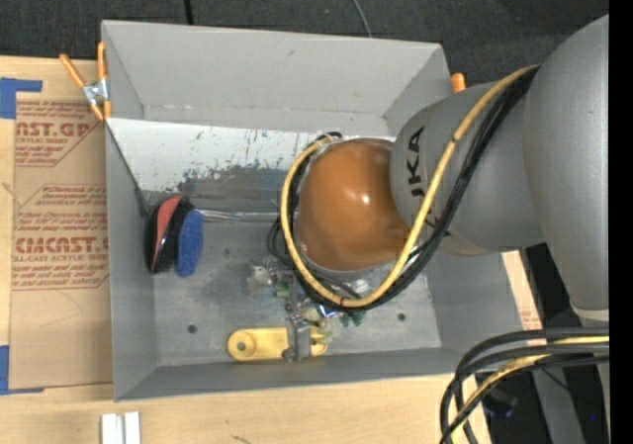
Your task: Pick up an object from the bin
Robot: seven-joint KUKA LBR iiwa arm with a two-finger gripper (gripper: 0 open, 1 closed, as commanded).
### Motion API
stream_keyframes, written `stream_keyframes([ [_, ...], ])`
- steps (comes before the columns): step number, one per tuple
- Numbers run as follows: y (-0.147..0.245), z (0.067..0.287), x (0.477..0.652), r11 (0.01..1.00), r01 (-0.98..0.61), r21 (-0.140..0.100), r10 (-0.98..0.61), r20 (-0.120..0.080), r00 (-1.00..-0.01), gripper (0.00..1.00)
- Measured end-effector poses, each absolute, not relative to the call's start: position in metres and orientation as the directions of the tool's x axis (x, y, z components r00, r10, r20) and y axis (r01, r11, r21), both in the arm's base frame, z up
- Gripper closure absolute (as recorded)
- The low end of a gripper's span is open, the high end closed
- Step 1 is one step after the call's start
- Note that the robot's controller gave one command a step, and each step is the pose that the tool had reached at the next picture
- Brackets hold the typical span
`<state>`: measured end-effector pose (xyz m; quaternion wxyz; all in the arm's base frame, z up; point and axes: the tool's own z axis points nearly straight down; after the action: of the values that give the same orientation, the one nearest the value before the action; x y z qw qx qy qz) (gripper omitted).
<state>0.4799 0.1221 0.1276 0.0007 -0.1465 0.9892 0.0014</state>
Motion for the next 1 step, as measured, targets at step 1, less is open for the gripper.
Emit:
stream_keyframes([
  [1, 0.1243, 0.0704, 0.4841, 0.944, -0.331, 0.002, -0.331, -0.016, -0.944, 0.0],
])
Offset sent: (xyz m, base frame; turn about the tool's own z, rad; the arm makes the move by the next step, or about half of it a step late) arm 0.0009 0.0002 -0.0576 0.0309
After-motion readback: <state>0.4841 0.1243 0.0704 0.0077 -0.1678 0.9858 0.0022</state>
